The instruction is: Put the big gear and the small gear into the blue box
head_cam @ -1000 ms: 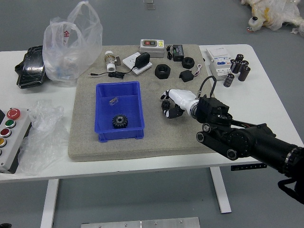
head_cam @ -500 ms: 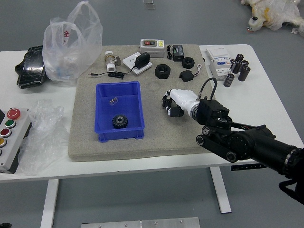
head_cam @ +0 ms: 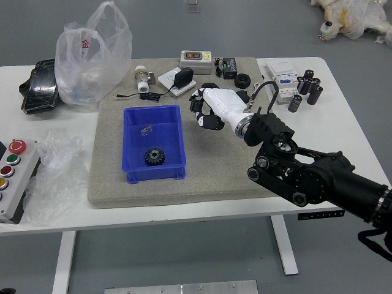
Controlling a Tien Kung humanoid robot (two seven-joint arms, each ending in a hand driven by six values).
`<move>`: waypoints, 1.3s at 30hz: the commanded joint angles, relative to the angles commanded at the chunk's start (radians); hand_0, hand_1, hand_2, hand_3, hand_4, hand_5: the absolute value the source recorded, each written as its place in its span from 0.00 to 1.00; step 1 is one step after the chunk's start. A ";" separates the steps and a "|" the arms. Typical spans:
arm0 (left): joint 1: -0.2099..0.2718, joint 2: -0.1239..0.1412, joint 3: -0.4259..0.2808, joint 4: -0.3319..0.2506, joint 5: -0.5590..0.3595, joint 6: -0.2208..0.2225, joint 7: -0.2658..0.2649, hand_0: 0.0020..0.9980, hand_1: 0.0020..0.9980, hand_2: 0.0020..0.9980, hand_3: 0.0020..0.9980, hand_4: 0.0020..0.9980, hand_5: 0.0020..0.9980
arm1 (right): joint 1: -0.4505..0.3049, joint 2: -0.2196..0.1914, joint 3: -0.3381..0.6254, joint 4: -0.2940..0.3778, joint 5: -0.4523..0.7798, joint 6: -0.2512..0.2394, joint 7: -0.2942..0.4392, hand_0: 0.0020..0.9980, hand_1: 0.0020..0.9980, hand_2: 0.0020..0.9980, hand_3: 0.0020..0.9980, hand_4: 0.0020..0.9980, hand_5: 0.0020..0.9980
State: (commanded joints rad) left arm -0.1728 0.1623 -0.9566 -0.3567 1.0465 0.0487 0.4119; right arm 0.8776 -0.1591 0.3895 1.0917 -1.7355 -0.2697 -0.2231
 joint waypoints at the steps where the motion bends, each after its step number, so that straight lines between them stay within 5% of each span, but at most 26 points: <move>1: 0.000 0.000 0.000 0.000 0.000 0.000 0.000 0.67 0.63 0.60 0.69 0.69 0.38 | 0.006 0.003 -0.012 0.019 -0.007 -0.003 0.008 0.23 0.37 0.39 0.47 0.10 0.00; 3: 0.000 0.000 -0.002 -0.001 0.002 0.000 0.001 0.67 0.63 0.60 0.69 0.69 0.38 | 0.019 0.014 -0.040 0.059 -0.017 -0.004 0.025 0.23 0.37 0.39 0.47 0.10 0.00; 4: 0.000 0.001 -0.002 -0.001 0.003 0.000 0.002 0.67 0.63 0.60 0.69 0.69 0.38 | 0.025 0.020 -0.052 0.070 -0.018 0.000 0.032 0.26 0.49 0.63 0.64 0.00 0.03; 9: -0.001 0.002 -0.005 -0.002 0.006 -0.001 0.005 0.67 0.63 0.60 0.69 0.69 0.38 | 0.041 0.048 -0.102 0.080 0.003 0.080 0.058 0.26 0.49 0.63 0.64 0.00 0.03; 10: -0.001 0.002 -0.005 -0.002 0.006 -0.002 0.006 0.67 0.63 0.59 0.69 0.69 0.38 | 0.041 0.051 -0.105 0.080 0.007 0.098 0.062 0.33 0.62 0.83 0.90 0.30 0.14; 22: -0.001 0.003 -0.003 -0.002 0.003 -0.003 0.007 0.66 0.63 0.59 0.69 0.69 0.38 | 0.031 0.059 -0.101 0.062 0.022 0.150 0.060 0.34 0.65 0.86 0.91 0.39 0.18; 27: -0.002 0.002 -0.003 -0.002 0.003 -0.003 0.004 0.66 0.63 0.59 0.69 0.69 0.38 | 0.017 0.054 -0.079 0.058 0.024 0.102 0.076 0.34 0.65 0.86 0.91 0.39 0.18; 28: -0.002 0.002 -0.003 -0.002 0.003 -0.002 0.004 0.66 0.63 0.59 0.69 0.69 0.38 | 0.011 0.051 -0.068 0.058 0.026 0.088 0.080 0.32 0.62 0.80 0.82 0.40 0.18; 31: -0.001 0.001 -0.001 -0.002 0.001 -0.002 0.004 0.66 0.63 0.59 0.69 0.69 0.38 | -0.010 0.038 -0.020 0.060 0.040 0.046 0.092 0.32 0.62 0.80 0.82 0.40 0.18; 39: 0.004 0.000 0.001 -0.002 -0.007 -0.001 0.009 0.66 0.63 0.59 0.69 0.69 0.38 | -0.077 -0.012 0.126 0.076 0.172 -0.055 0.165 0.33 0.61 0.78 0.77 0.40 0.17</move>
State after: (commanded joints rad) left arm -0.1686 0.1624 -0.9552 -0.3591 1.0399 0.0477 0.4208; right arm 0.8001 -0.1710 0.5158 1.1673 -1.5637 -0.3249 -0.0578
